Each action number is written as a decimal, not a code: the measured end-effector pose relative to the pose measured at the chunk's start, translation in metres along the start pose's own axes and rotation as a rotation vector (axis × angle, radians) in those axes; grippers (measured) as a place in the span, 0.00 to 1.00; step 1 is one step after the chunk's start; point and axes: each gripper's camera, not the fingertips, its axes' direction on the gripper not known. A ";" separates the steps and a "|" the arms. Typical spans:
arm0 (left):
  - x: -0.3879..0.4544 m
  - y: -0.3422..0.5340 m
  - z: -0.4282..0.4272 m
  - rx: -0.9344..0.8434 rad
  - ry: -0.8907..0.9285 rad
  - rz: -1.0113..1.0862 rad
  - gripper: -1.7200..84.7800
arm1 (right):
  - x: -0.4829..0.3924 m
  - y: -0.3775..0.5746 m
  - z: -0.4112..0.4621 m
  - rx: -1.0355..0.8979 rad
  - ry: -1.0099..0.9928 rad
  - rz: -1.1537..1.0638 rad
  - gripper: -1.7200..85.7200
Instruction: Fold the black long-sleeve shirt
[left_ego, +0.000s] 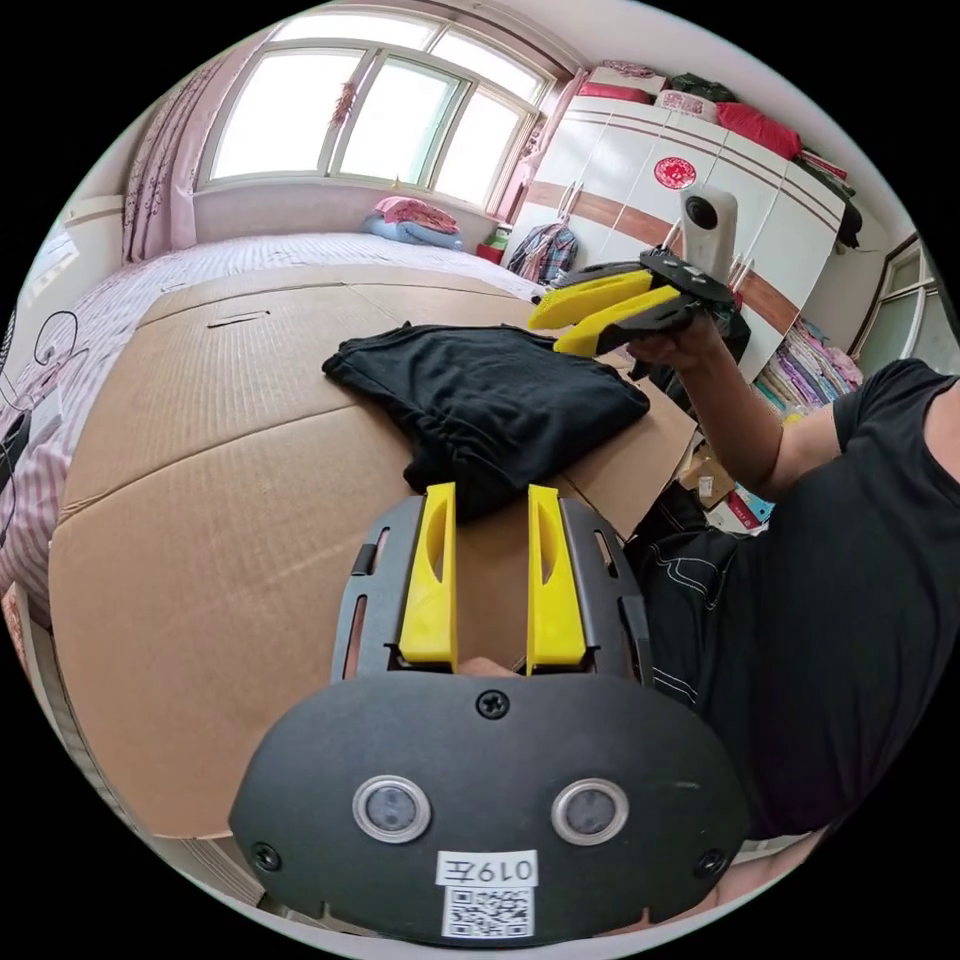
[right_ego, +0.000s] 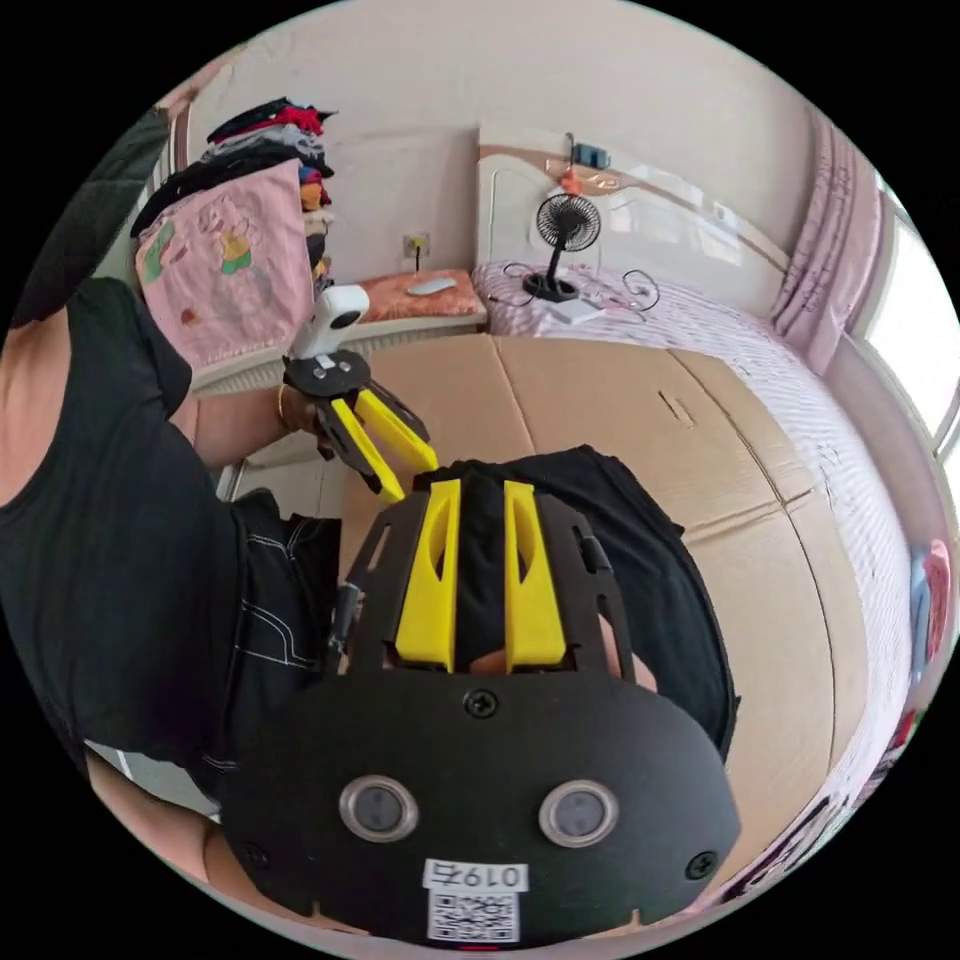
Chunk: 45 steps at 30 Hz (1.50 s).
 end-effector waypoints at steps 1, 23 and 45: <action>-0.007 0.001 0.000 -0.002 -0.006 -0.009 0.12 | 0.011 -0.015 0.014 -0.072 -0.032 -0.038 0.10; -0.105 0.015 -0.034 0.045 0.096 -0.087 0.03 | 0.102 -0.129 0.107 -0.361 -0.277 -0.149 0.10; -0.191 -0.052 -0.055 0.088 -0.092 -0.247 0.10 | -0.108 -0.143 0.007 -0.069 0.258 -0.145 0.09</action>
